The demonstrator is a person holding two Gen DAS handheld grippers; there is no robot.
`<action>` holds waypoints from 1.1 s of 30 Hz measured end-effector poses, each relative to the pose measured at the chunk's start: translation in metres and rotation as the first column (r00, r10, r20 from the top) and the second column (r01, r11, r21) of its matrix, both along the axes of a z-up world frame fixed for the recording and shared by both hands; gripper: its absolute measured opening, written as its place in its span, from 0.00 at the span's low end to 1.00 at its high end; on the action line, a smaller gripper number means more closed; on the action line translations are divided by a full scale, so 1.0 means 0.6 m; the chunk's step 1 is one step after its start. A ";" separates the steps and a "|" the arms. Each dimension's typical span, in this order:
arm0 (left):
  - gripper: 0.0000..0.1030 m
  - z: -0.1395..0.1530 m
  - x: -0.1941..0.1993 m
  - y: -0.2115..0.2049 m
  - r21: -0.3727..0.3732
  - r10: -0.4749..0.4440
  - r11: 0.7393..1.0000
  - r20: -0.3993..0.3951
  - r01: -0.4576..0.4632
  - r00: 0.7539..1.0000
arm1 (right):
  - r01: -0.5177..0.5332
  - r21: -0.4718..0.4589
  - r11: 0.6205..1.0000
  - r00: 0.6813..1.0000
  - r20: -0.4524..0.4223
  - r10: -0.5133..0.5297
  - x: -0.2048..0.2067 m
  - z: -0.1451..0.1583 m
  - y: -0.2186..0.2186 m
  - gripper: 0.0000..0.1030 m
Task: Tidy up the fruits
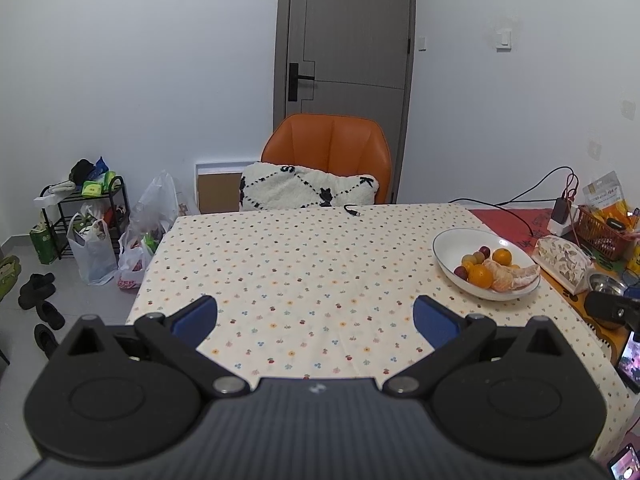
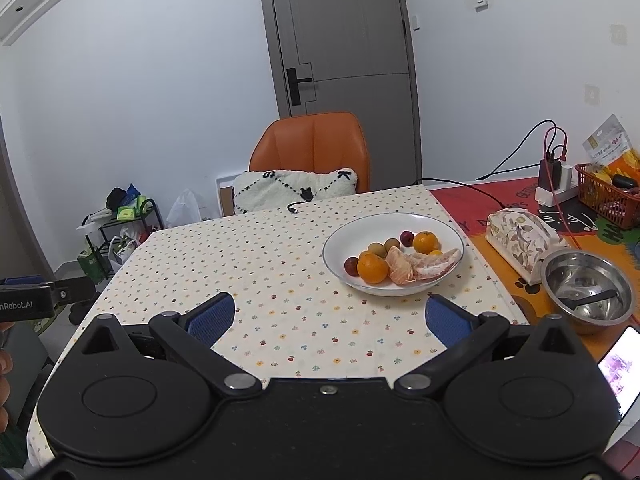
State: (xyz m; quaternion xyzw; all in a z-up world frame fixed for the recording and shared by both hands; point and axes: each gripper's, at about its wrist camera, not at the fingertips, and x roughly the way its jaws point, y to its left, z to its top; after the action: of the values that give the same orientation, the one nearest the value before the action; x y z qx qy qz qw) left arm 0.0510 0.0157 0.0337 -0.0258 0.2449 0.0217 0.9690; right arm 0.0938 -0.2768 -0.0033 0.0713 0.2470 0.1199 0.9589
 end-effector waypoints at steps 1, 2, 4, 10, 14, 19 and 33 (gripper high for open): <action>1.00 0.000 0.000 0.000 0.000 0.001 1.000 -0.001 -0.001 1.000 | 0.002 0.001 1.000 1.000 0.001 -0.002 0.000 0.000 0.000 1.00; 1.00 0.000 0.001 0.000 -0.001 0.002 1.000 -0.002 -0.002 1.000 | 0.003 0.004 1.000 1.000 0.002 -0.003 0.000 0.000 0.000 1.00; 1.00 -0.001 -0.001 0.001 -0.002 0.001 1.000 -0.002 -0.001 1.000 | 0.003 0.008 1.000 1.000 0.004 -0.003 0.000 0.001 -0.001 1.00; 1.00 0.000 -0.001 0.002 -0.005 0.003 1.000 0.003 -0.003 1.000 | 0.001 0.005 1.000 1.000 0.006 -0.001 0.000 0.002 -0.001 1.00; 1.00 0.000 0.000 0.002 -0.006 0.003 1.000 0.003 -0.003 1.000 | 0.000 0.005 1.000 1.000 0.004 0.000 -0.001 0.002 -0.001 1.00; 1.00 -0.001 0.000 0.002 -0.002 0.000 1.000 0.002 0.000 1.000 | 0.001 0.007 1.000 1.000 0.004 -0.001 -0.001 0.002 -0.001 1.00; 1.00 -0.003 -0.004 0.000 -0.015 -0.016 1.000 0.006 0.017 1.000 | 0.000 0.008 1.000 1.000 0.002 0.000 0.000 0.002 -0.001 1.00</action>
State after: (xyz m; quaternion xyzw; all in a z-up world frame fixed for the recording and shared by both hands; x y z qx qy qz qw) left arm 0.0487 0.0158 0.0316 -0.0310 0.2423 0.0118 0.9696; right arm 0.0937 -0.2775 -0.0022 0.0749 0.2454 0.1209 0.9589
